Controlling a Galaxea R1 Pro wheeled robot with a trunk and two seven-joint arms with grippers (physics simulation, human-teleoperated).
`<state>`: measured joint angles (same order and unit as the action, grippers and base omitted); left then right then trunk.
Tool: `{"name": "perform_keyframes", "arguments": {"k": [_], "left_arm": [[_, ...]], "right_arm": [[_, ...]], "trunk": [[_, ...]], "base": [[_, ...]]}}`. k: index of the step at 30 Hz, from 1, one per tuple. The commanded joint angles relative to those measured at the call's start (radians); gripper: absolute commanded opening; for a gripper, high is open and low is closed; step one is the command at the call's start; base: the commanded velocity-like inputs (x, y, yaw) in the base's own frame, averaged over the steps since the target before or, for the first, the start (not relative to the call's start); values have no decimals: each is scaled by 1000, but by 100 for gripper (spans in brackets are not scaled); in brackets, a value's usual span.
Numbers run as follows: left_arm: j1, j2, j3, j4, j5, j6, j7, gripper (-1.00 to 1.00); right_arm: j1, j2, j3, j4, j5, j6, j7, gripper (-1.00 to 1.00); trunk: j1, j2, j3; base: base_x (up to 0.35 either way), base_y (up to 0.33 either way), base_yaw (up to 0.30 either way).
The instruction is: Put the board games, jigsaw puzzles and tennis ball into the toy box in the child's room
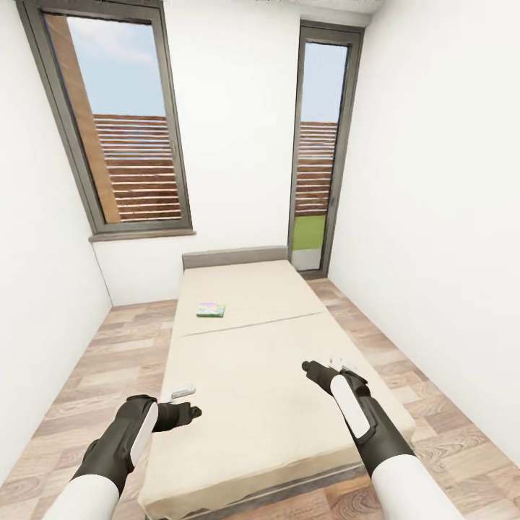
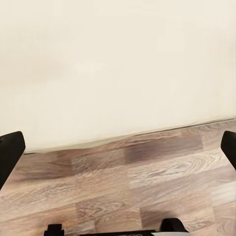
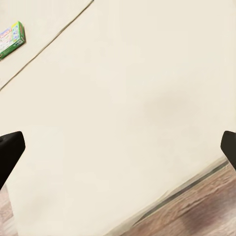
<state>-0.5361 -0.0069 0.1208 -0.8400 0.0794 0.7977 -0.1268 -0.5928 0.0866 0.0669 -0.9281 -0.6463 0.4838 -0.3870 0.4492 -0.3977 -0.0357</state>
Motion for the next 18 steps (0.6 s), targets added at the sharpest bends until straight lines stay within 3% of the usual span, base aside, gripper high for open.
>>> {"name": "perform_keyframes", "arguments": {"k": [1,8,18], "left_arm": [[-1,-1,3,-1,7,6,0,100],[-1,-1,3,-1,7,6,0,100],[-1,-1,2,-1,7,6,0,100]], "right_arm": [[-1,0,2,-2,-10,1,-10,100],[-1,1,2,-2,-10,1,-10,100],[-1,0,2,-3,-9,1,-10,100]], "trunk": [[1,-2,-1],[1,-2,11],[1,-2,17]], "base": [[0,0,-2],[0,43,5],[19,185,14]]}}
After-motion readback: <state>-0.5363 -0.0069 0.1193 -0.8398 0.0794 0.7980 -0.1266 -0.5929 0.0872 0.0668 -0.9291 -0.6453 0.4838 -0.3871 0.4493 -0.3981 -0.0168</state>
